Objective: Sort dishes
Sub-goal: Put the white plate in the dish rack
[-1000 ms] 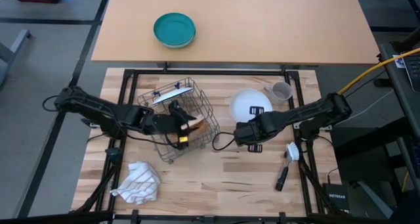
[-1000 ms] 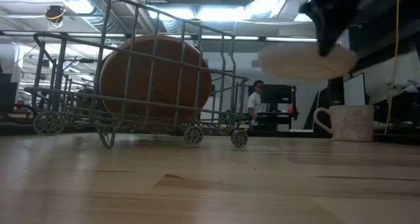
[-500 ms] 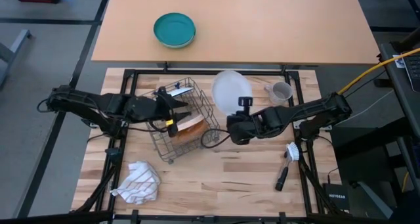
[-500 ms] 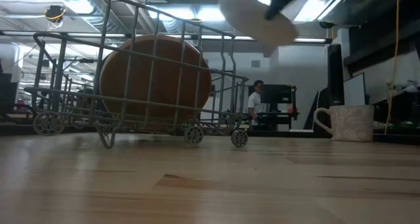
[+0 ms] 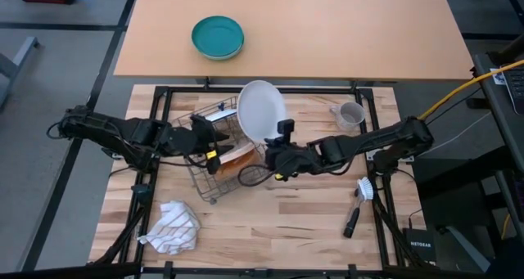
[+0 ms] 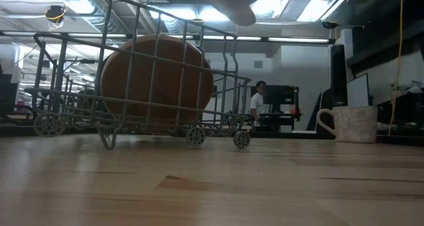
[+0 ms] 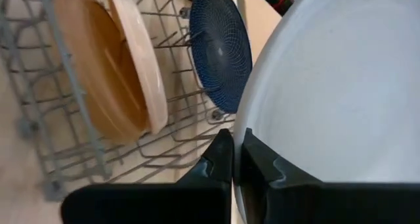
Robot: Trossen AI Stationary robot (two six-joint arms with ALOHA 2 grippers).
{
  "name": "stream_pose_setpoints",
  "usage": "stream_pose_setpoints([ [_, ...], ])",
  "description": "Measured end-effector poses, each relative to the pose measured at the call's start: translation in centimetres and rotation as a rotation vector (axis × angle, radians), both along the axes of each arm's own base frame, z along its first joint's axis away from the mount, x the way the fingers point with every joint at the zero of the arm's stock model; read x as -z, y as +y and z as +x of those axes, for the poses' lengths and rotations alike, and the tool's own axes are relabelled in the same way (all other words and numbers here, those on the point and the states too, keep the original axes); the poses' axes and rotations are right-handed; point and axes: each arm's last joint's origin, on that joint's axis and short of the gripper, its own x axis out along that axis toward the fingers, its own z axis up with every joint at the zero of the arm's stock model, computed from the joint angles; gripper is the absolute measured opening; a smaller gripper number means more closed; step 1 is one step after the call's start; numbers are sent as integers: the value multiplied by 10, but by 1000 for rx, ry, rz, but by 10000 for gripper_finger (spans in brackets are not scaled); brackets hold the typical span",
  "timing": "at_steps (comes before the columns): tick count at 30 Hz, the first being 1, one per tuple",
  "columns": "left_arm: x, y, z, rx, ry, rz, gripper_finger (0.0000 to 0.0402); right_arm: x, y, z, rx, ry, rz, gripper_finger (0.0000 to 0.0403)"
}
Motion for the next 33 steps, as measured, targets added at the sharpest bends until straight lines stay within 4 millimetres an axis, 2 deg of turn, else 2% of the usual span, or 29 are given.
stream_pose_setpoints([
  [5,-1,-1,0,-3,-14,-11,166,19,0,12,82,62,-154,9],
  [9,-5,0,2,-60,-68,23,166,33,-1,19,196,119,-370,9],
  [14,-15,3,4,-159,-149,114,166,49,-2,27,325,211,-634,9],
  [18,-26,3,8,-162,-245,143,166,61,-1,33,346,311,-768,9],
  [23,-38,4,9,-237,-333,207,166,70,0,37,321,377,-810,9],
  [28,-40,8,6,-371,-310,284,166,71,0,37,320,378,-811,9],
  [33,-40,12,6,-409,-303,298,166,71,0,37,309,401,-825,9],
])
